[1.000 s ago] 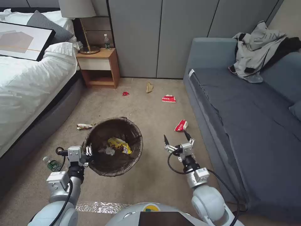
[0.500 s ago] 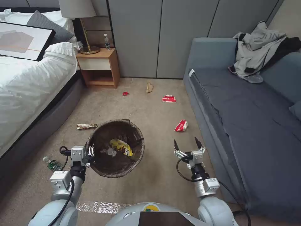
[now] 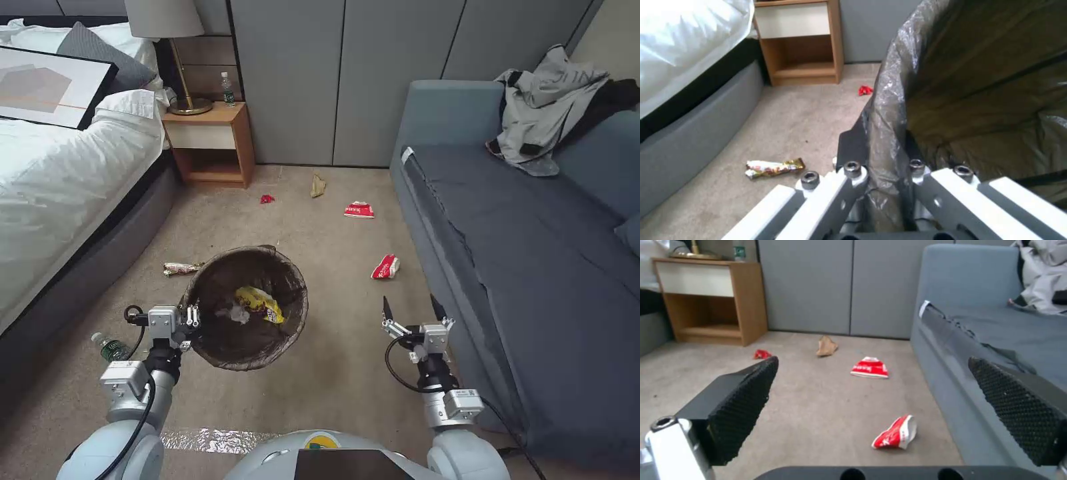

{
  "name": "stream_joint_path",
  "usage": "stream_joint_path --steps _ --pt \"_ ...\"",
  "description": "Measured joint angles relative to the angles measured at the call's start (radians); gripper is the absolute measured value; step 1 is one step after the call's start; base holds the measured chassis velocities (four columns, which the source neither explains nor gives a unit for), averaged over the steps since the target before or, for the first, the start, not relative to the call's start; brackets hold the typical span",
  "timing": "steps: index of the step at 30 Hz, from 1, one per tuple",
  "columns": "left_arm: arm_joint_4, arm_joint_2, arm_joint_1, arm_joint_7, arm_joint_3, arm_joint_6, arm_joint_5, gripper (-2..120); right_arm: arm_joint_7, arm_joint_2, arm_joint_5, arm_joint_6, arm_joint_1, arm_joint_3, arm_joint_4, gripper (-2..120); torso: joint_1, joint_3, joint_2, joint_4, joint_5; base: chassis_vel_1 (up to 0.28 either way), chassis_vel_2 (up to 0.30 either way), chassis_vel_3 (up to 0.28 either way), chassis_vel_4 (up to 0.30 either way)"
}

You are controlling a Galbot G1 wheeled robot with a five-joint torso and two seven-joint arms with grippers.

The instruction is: Pick up the trash bin, then pick up the garbage from the floor and place it into the trash bin.

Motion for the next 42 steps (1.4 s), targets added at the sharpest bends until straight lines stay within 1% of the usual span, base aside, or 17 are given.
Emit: stream_joint_path --steps 13,38,42 --pt "0.001 0.009 -0.009 0.003 0.002 0.001 -0.010 0 0.000 0.021 -0.017 -0.003 -0.006 0.011 0.019 100 0.000 0.000 0.000 0.0000 0.0000 0.000 0.000 0.000 0.000" --pt "0.002 0.009 -0.008 0.003 0.002 -0.011 -0.015 0 0.001 0.014 -0.014 -0.020 -0.001 0.002 0.030 100 0.000 0.000 0.000 -0.0003 0.0001 -0.010 -0.010 -0.007 -0.011" --pt "0.003 0.008 -0.007 -0.003 0.002 -0.016 -0.019 0 0.000 0.012 -0.014 -0.020 0.001 0.001 0.023 100 0.000 0.000 0.000 0.0001 0.0001 0.000 0.000 0.000 0.000"
